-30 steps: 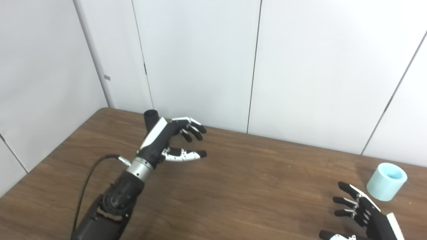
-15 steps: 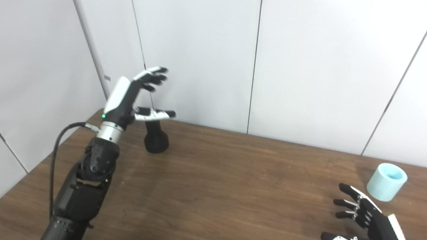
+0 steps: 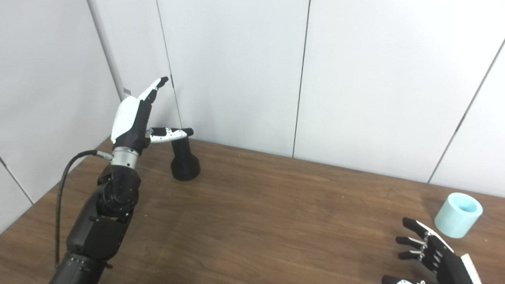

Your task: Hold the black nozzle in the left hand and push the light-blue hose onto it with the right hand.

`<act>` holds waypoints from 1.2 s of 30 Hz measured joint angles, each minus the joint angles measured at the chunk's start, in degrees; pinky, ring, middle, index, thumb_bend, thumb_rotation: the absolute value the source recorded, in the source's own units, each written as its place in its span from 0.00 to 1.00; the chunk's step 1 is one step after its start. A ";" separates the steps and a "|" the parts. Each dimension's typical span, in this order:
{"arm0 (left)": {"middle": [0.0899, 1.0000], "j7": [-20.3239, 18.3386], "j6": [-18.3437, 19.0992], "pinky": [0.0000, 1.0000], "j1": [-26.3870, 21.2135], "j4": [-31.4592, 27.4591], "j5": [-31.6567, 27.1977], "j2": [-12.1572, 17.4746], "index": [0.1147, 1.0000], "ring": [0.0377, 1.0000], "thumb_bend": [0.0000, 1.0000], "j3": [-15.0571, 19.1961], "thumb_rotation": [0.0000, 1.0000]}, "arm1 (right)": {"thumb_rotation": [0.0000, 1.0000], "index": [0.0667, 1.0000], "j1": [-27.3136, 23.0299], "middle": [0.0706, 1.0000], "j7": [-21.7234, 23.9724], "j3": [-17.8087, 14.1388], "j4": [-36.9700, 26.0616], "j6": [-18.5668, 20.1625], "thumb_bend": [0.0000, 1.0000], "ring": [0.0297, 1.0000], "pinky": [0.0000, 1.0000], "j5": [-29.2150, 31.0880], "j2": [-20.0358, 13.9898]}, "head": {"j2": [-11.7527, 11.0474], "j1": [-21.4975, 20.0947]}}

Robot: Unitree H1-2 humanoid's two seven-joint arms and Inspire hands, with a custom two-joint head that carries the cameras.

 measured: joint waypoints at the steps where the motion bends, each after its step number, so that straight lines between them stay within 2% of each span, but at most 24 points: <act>1: 0.96 -0.98 1.87 1.00 -0.06 0.02 -0.04 0.00 0.96 1.00 0.98 -0.07 0.33 | 0.07 0.81 0.00 0.85 0.02 -0.01 0.00 -0.02 0.79 0.70 0.57 0.05 0.00 | 0.00 0.00; 3: 0.94 -2.31 4.29 1.00 -0.06 0.24 -0.09 0.03 0.96 1.00 0.99 -0.12 0.36 | 0.07 0.81 0.03 0.84 0.02 -0.08 0.01 -0.02 0.79 0.69 0.56 0.09 -0.07 | 0.00 0.00; 7: 0.91 -3.27 5.98 1.00 -0.06 2.97 -0.25 0.68 0.92 1.00 1.00 -0.74 0.42 | 0.08 0.80 0.00 0.84 0.05 -0.11 0.02 -0.03 0.80 0.69 0.56 0.09 -0.13 | 0.18 -0.18; 10: 0.91 -4.46 7.22 1.00 0.30 4.58 -1.03 1.22 0.92 1.00 1.00 -1.02 0.43 | 0.08 0.80 0.01 0.84 0.12 -0.17 0.02 -0.03 0.80 0.69 0.56 0.27 -0.21 | 0.35 -0.18; 19: 0.92 -6.51 12.47 1.00 1.58 3.42 -1.50 1.12 0.92 1.00 1.00 -2.67 0.43 | 0.09 0.80 0.00 0.84 0.45 -0.21 0.01 -0.03 0.80 0.69 0.56 0.48 -0.22 | 0.53 -0.09; 28: 0.92 -6.77 15.08 1.00 2.51 3.92 -1.50 1.00 0.92 1.00 1.00 -4.29 0.41 | 0.10 0.81 0.02 0.84 0.53 -0.30 0.01 -0.03 0.80 0.69 0.56 0.49 -0.37 | 0.97 -0.18; 36: 0.92 -6.89 15.23 1.00 2.85 5.48 -2.13 0.72 0.90 1.00 1.00 -5.25 0.39 | 0.10 0.80 0.11 0.84 0.59 -0.33 0.00 -0.03 0.80 0.69 0.56 0.49 -0.37 | 1.14 -0.53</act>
